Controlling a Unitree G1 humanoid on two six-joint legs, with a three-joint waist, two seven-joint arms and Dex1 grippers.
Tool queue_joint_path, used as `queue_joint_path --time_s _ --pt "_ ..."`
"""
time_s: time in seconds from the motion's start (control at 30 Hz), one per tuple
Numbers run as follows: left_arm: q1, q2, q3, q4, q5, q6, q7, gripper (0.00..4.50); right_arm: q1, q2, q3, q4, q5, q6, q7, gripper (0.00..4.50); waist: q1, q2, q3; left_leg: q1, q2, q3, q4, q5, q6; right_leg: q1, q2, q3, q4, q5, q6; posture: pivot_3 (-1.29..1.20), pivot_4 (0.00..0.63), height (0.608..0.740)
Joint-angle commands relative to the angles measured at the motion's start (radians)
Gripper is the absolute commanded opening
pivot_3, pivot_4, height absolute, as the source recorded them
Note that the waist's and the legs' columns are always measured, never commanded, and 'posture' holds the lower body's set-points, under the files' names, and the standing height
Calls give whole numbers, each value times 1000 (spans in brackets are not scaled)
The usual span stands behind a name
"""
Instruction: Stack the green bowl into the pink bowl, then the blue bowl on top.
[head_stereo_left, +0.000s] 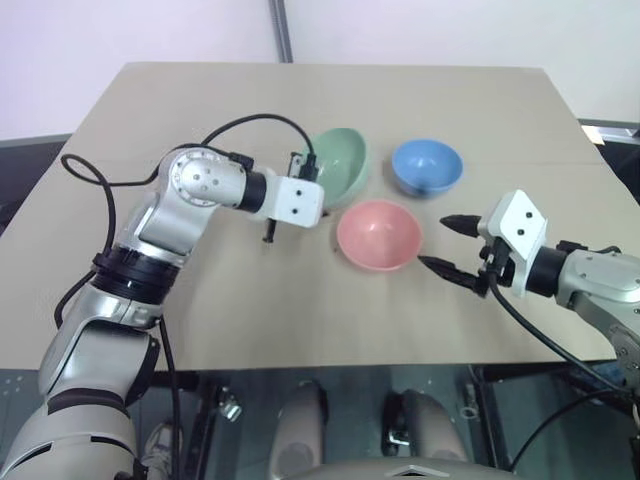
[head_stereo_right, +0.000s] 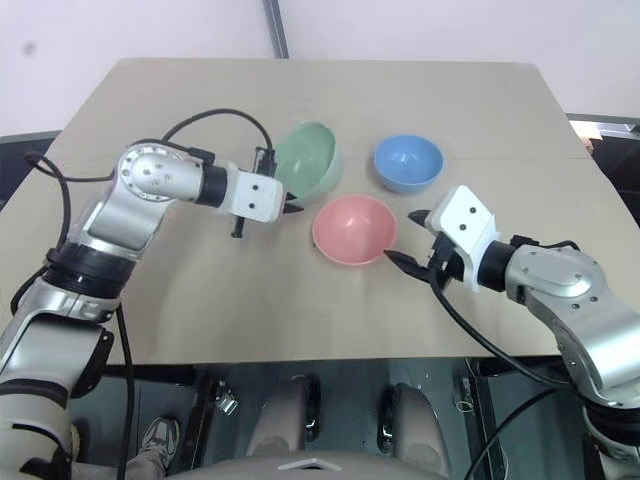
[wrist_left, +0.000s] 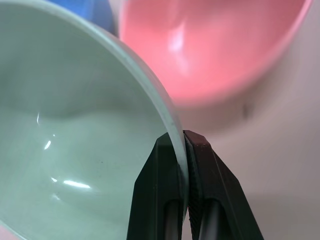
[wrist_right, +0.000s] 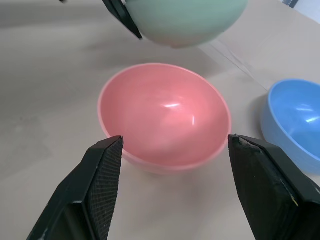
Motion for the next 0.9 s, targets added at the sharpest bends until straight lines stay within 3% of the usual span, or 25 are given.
queue_joint_path --time_s 0.03,0.07,0.1,0.13,0.3,0.43,0.53,0.63,0.67,0.77,0.9 --pt "-38 -19 38 -112 -87 64 -40 105 8 -22 -55 0 -3 -32 -10 3685 0 0 0 0 0 0 1 0 0 0 0 0 0 0 0 0 150 740" --pt "-35 -25 33 -126 -102 73 -53 105 11 -26 -59 4 -3 -35 -11 3685 0 0 0 0 0 0 1 0 0 0 0 0 1 0 0 0 150 740" --pt "-32 -29 31 -135 -111 81 -62 733 12 -28 -61 7 -3 -37 -13 3685 0 0 0 0 0 0 1 0 0 0 0 0 1 0 0 0 150 740" --pt "-31 -34 29 -139 -114 86 -62 995 13 -31 -62 9 -2 -39 -14 3685 -1 0 0 0 0 0 2 0 0 1 0 0 1 0 0 0 150 740" --pt "-30 -96 20 -118 -96 58 -20 3438 21 -43 -64 24 -13 -53 -26 3685 -2 0 0 1 0 -1 4 0 0 1 0 0 3 0 1 0 150 740" --pt "-1 -87 90 -117 -123 123 29 3438 16 -62 -48 78 -55 -116 -15 3685 -10 0 0 1 0 -1 5 0 0 1 0 0 4 -1 1 0 150 740" --pt "53 -72 192 -150 -193 290 95 3438 -29 -88 17 218 -145 -266 24 3685 -22 0 0 1 0 -2 7 0 0 1 0 0 6 -1 1 0 150 740" --pt "179 -93 340 -206 -269 333 204 3438 -129 -100 111 431 -257 -457 82 3685 -37 1 0 3 0 -1 7 0 0 1 0 3 7 -1 1 0 150 740" --pt "219 -70 376 -231 -345 444 179 3710 -174 -97 145 514 -293 -522 105 3685 -40 0 0 3 0 -3 7 0 0 1 1 3 7 -1 1 0 150 740" --pt "391 -39 475 -358 -409 543 217 4405 -361 -53 254 841 -397 -740 192 3685 -60 0 1 4 0 -3 7 0 0 0 2 5 10 -1 1 0 150 740" --pt "526 -73 576 -467 -463 542 311 4405 -536 18 324 1177 -478 -961 262 3685 -48 -1 2 3 0 -4 8 0 0 -1 3 5 12 -1 1 0 150 740"
